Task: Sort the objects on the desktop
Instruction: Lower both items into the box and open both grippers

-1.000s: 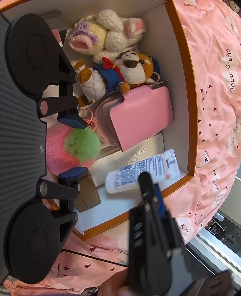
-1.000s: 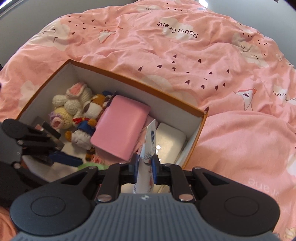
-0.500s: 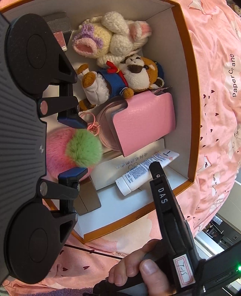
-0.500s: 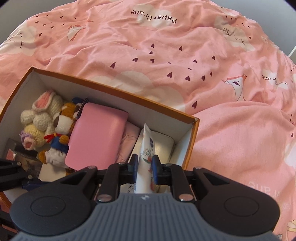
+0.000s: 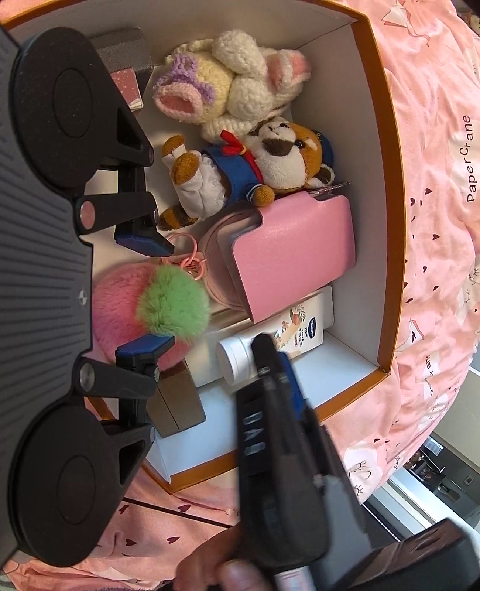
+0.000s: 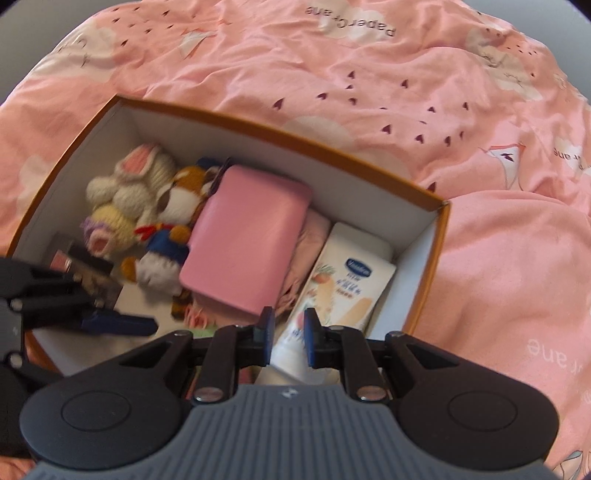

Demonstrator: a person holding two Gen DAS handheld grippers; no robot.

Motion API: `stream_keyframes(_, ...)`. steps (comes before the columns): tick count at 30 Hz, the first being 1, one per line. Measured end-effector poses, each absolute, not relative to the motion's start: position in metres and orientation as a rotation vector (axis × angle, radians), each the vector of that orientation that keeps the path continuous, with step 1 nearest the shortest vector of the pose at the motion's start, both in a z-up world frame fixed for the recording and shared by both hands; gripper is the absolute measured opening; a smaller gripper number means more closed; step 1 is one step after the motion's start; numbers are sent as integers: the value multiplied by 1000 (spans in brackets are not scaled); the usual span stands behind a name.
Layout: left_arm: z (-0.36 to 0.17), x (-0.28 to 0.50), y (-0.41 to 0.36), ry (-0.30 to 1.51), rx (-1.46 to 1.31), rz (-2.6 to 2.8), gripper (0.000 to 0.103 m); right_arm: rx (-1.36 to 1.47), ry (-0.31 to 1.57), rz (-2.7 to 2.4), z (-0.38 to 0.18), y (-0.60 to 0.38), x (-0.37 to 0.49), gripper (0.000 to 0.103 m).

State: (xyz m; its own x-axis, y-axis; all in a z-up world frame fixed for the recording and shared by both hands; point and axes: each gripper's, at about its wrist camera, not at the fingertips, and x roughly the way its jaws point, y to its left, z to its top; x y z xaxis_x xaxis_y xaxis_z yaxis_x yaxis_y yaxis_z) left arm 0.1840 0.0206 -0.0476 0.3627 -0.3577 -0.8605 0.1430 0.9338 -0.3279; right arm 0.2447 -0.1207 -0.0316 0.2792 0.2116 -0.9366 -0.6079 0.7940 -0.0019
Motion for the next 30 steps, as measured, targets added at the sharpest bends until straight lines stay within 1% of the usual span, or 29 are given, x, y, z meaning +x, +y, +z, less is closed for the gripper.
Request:
stream_keyframes(6,-49,182,20,1154,-211,-326,53,-428,1204,583,-33,-125,229,17)
stream_keyframes(10,-47,181,19,1144,-214,-327,53,-484,1173,532,-40,-125,226,15)
stream_keyframes(11,-45,180,19,1140,-213,-329,53,-477,1165,523,-40,-126,229,16)
stream_keyframes(14,-42,180,18,1129,-211,-327,53,-446,1154,496,-39,-130,235,12)
stream_keyframes(22,-28,172,25,1089,-214,-309,53,-408,1123,462,-35,-133,243,13)
stream_keyframes(30,-16,159,21,1052,-191,-284,53,-349,1074,504,-16,-138,215,13)
